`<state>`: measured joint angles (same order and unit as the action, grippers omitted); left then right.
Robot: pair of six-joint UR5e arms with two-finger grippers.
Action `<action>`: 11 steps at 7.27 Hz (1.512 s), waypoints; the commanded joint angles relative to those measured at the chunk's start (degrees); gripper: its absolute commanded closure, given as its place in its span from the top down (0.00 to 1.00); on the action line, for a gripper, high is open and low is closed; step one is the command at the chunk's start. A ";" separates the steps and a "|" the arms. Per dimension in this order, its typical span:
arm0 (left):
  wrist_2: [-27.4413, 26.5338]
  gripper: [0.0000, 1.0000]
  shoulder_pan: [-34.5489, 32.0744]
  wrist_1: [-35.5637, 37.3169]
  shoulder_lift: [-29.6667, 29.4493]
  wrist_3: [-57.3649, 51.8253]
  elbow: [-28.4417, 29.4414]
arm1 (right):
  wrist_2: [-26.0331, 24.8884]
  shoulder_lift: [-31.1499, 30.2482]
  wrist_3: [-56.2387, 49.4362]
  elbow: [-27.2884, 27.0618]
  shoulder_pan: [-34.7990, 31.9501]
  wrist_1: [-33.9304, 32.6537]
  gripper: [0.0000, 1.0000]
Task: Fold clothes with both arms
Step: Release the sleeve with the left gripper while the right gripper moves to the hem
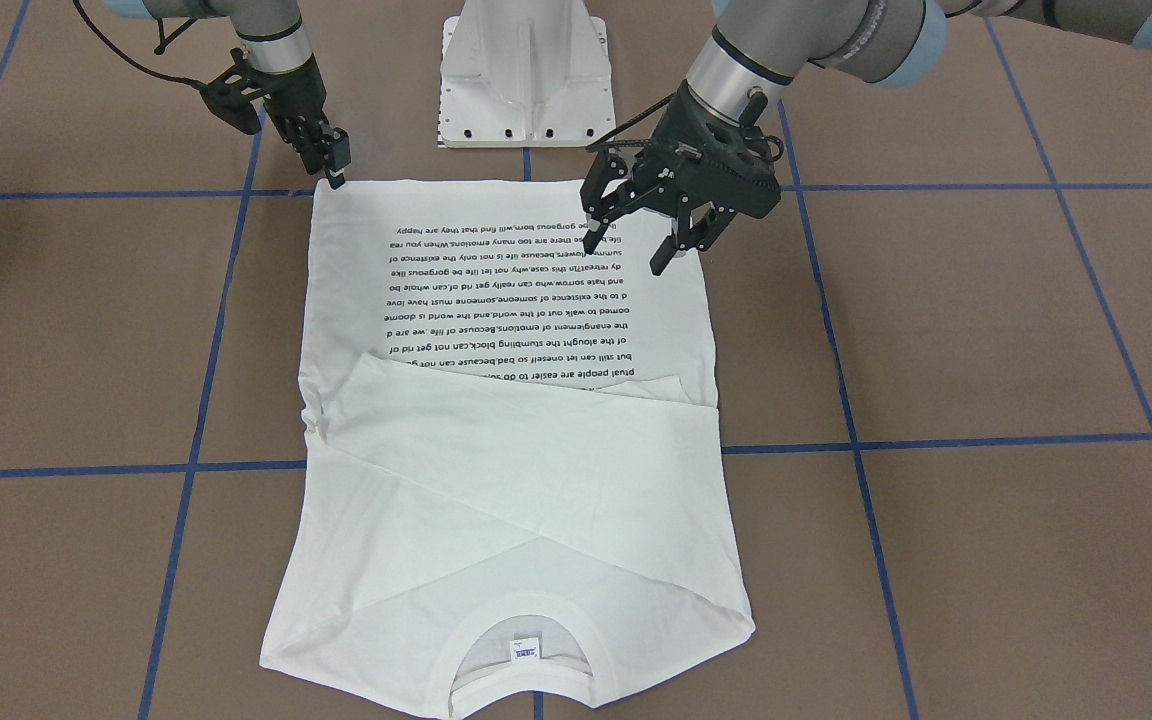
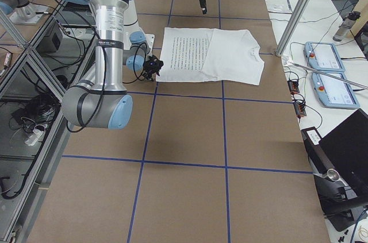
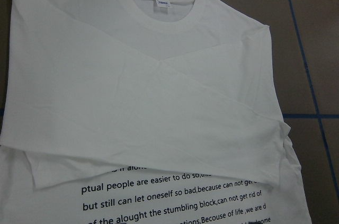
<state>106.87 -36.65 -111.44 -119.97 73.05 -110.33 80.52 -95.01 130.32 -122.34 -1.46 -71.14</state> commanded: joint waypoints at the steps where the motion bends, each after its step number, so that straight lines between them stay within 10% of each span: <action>1: 0.00 0.82 0.00 0.00 0.00 -0.01 -0.06 | 0.17 0.00 -0.07 0.17 0.14 -0.05 0.51; 5: 0.00 0.82 0.00 0.00 0.00 -0.01 -0.41 | 0.26 -0.09 -0.07 0.61 0.14 -0.05 0.46; 6: 0.00 0.82 -0.09 0.00 0.00 -0.01 -0.50 | 0.43 0.00 -0.07 0.43 0.05 -0.05 0.00; 11: 1.31 0.83 0.17 0.35 1.66 6.46 -2.16 | 1.66 -0.44 -0.16 -1.40 -0.21 -0.05 0.00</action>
<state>107.54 -36.63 -111.26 -119.25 76.24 -111.70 81.93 -95.12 130.17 -122.53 -1.57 -71.13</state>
